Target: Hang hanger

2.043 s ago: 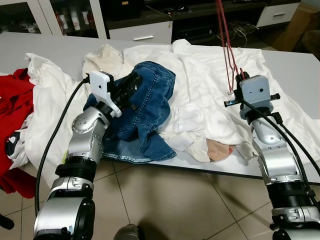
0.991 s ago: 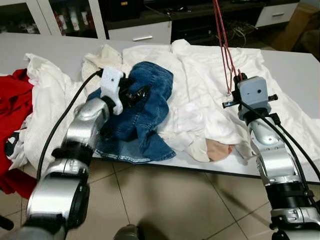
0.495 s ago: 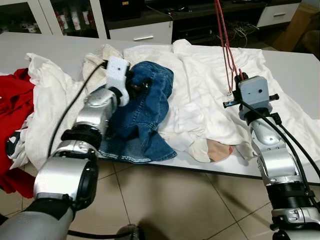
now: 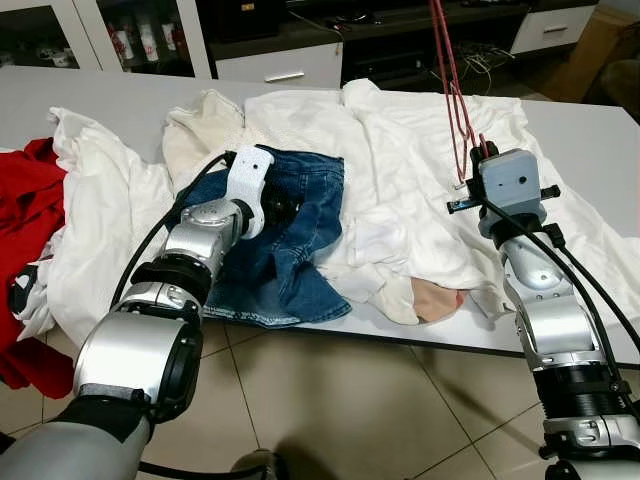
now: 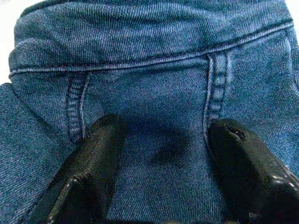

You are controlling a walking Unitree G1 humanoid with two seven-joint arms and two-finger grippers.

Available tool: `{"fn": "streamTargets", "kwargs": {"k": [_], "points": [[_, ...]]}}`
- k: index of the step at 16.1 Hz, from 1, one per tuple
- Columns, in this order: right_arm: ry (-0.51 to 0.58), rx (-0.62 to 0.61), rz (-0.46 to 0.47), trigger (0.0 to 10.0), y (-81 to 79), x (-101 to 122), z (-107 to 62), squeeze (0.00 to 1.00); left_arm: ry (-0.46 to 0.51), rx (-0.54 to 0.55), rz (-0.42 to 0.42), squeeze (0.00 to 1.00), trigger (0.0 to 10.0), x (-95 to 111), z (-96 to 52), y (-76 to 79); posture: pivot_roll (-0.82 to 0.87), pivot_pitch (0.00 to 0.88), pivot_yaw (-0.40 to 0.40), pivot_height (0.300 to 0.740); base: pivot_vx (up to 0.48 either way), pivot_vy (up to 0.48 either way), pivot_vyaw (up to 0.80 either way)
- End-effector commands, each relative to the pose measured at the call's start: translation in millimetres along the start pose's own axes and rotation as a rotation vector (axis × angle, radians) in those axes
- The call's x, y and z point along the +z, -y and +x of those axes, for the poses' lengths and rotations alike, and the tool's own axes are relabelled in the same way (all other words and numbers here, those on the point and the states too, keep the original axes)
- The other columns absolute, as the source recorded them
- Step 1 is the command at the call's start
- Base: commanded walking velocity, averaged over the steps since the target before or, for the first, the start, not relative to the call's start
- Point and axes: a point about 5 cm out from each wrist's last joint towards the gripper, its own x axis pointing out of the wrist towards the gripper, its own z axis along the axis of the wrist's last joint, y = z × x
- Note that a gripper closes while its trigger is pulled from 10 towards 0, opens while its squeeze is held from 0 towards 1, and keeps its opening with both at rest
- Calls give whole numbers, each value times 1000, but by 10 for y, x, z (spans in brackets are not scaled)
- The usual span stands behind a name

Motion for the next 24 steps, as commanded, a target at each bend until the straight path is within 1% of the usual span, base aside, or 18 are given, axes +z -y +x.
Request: {"fn": "streamTargets", "kwargs": {"k": [1,3,4,5,6,8,10,13,15,17,20,21,22,24], "points": [[-7,-10,8,10000,21,-5,-13,0,-99,-2,-12,0,10000,-213,3,30,89,8,39,740,0,0,0],[-6,-11,8,10000,22,-4,-11,0,-136,19,2,0,10000,-286,3,34,89,6,39,740,0,0,0],[-6,-13,9,10000,25,-3,-8,0,-149,14,6,0,7255,-323,5,50,89,6,39,740,0,0,0],[-6,-14,8,10000,27,-2,-8,0,-152,11,7,0,4980,-336,7,58,89,6,39,740,0,0,0],[-6,-18,7,10000,34,-2,-15,0,-144,1,-3,0,0,-350,9,72,89,6,39,740,0,0,0],[-8,-20,6,10000,42,-5,-17,0,-121,-37,2,0,0,-352,13,105,80,5,40,740,0,0,0],[-8,-20,5,10000,46,-5,-15,0,-106,-36,2,0,0,-356,13,108,81,4,39,740,0,0,0],[-6,-19,5,10000,44,-1,-8,0,-57,-44,20,0,0,-337,10,112,85,4,35,740,0,0,0],[-4,-18,6,10000,40,4,-3,0,-6,-56,47,0,0,-293,12,130,85,4,35,740,0,0,0],[-5,-18,7,10000,39,4,-3,0,30,-57,53,0,0,-252,14,137,88,5,34,740,0,0,0],[-6,-19,8,10000,37,2,-10,0,148,-35,44,0,0,-108,-1,114,87,7,35,740,0,0,0],[-7,-19,7,10000,39,-1,-13,0,187,-21,29,0,0,-61,-14,91,87,7,35,740,0,0,0],[-9,-19,7,10000,44,-5,-16,0,248,-4,13,0,0,8,-39,58,88,8,32,740,0,0,0],[-9,-18,5,10000,50,-7,-17,0,294,23,2,0,0,43,-75,6,91,8,30,740,0,0,0]]}}
